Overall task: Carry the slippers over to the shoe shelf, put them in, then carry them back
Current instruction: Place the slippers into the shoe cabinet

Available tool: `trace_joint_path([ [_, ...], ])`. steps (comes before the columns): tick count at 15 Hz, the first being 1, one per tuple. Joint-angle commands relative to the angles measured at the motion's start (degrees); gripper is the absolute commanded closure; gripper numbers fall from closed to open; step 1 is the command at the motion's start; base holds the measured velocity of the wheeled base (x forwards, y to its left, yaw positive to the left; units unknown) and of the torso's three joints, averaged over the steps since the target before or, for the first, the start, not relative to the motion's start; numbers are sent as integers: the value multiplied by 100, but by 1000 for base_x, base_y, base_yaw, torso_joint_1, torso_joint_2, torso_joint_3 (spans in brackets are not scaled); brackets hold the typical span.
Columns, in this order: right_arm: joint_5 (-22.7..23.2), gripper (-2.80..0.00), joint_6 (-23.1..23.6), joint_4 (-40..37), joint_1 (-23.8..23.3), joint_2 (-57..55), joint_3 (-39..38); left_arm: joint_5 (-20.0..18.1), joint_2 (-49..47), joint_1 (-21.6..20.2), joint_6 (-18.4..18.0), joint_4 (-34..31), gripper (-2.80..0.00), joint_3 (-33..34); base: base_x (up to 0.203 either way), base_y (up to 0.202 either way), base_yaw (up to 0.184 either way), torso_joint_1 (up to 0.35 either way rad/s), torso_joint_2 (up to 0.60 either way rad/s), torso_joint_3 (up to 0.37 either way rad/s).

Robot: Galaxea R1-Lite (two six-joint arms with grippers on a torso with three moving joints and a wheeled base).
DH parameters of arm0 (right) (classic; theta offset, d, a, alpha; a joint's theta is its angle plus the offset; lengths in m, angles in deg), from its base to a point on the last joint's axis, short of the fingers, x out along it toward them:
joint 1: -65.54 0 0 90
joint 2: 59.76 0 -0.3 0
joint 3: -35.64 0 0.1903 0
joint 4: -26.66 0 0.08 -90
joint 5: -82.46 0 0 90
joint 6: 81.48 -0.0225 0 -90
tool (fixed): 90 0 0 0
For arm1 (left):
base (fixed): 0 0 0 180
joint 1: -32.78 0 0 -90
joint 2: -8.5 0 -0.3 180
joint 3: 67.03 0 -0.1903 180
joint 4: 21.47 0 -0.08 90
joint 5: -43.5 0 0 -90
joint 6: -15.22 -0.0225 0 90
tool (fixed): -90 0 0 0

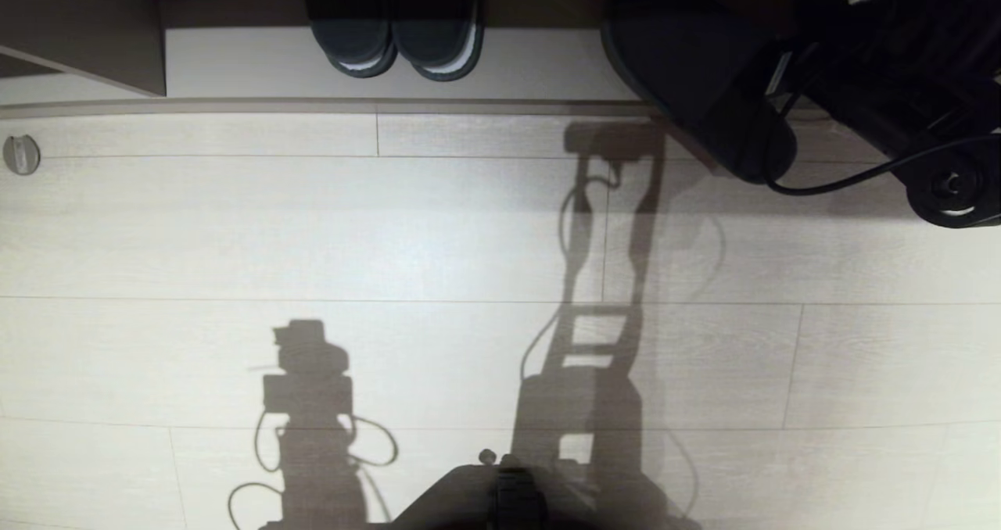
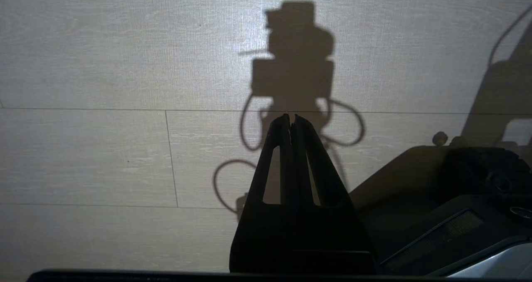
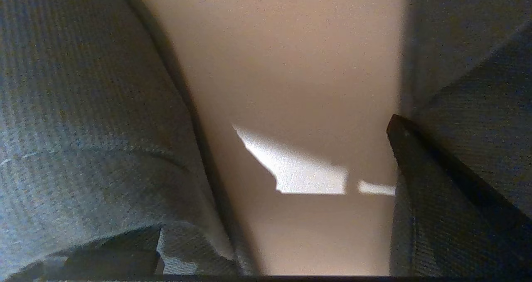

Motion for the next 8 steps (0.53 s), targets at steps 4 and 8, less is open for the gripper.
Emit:
trace_joint_path([
  [4, -672, -280, -85, 53, -15, -141, 154, -1, 4, 2, 0, 1, 0, 9, 0, 0, 0, 0, 0, 0],
  [8, -1085, -280, -24, -76, -15, -50, 112, -1, 4, 2, 0, 1, 0, 0, 0, 0, 0, 0, 0, 0],
])
